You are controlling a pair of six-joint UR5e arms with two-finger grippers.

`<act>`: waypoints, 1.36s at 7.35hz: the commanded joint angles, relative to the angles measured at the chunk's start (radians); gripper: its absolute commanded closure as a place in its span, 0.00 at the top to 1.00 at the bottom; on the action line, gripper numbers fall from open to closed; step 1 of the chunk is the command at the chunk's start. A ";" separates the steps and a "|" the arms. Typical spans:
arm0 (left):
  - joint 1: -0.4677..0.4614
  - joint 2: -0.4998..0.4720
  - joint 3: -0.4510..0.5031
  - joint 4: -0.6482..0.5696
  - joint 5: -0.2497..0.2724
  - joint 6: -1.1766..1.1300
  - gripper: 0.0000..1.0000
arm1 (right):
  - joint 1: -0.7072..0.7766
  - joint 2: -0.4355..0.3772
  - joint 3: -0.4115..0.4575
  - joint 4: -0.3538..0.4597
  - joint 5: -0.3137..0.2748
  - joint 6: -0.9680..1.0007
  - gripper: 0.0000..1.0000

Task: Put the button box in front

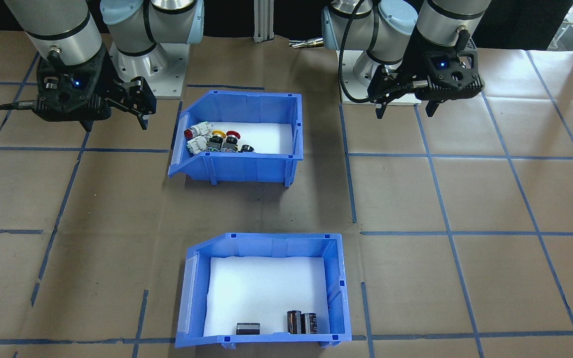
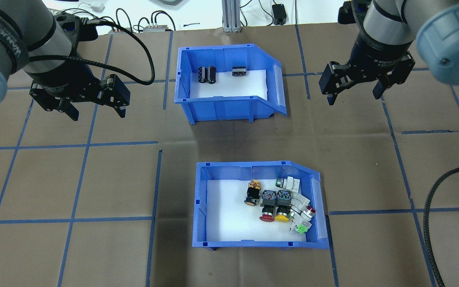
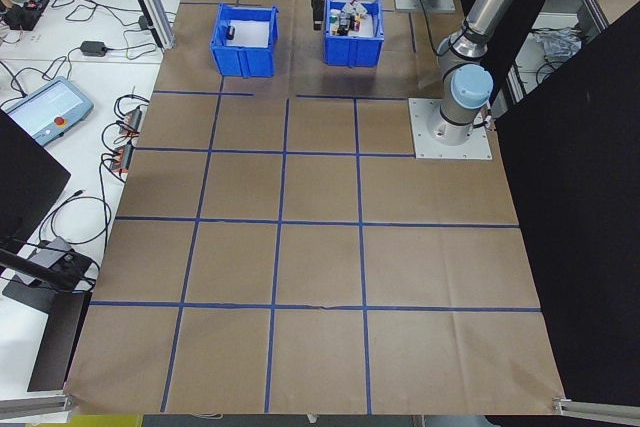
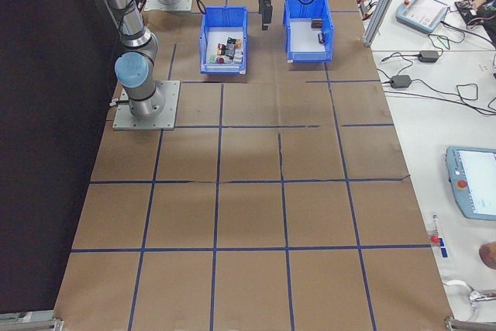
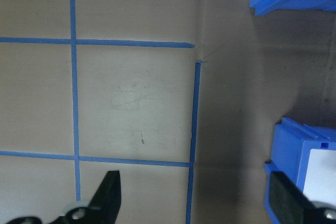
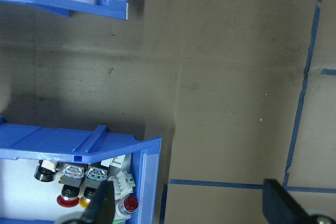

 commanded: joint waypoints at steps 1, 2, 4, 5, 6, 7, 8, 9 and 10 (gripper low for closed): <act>-0.001 -0.001 -0.002 0.000 0.000 0.001 1.00 | 0.000 0.000 0.000 0.000 -0.001 -0.002 1.00; 0.000 -0.001 -0.008 0.000 0.000 0.001 1.00 | 0.000 0.000 0.000 0.000 -0.001 -0.002 1.00; 0.000 -0.004 -0.009 0.000 -0.003 0.001 1.00 | -0.002 0.002 0.000 0.000 0.000 -0.005 1.00; 0.000 -0.005 -0.002 0.005 -0.006 -0.002 1.00 | -0.002 0.002 0.000 -0.007 0.003 -0.005 1.00; 0.000 -0.005 -0.002 0.043 -0.004 -0.002 1.00 | -0.002 0.002 0.002 -0.005 0.009 -0.005 1.00; 0.000 -0.014 -0.002 0.069 -0.004 -0.002 1.00 | -0.002 0.003 0.000 -0.007 0.005 -0.005 1.00; 0.000 -0.017 -0.002 0.075 -0.003 -0.002 1.00 | -0.002 0.015 0.000 -0.004 0.002 -0.005 1.00; 0.002 -0.024 0.000 0.077 -0.003 -0.005 1.00 | -0.002 0.018 -0.003 0.000 0.009 -0.004 1.00; 0.000 -0.030 -0.002 0.078 -0.001 -0.014 0.99 | -0.002 0.018 -0.003 -0.003 0.000 -0.004 1.00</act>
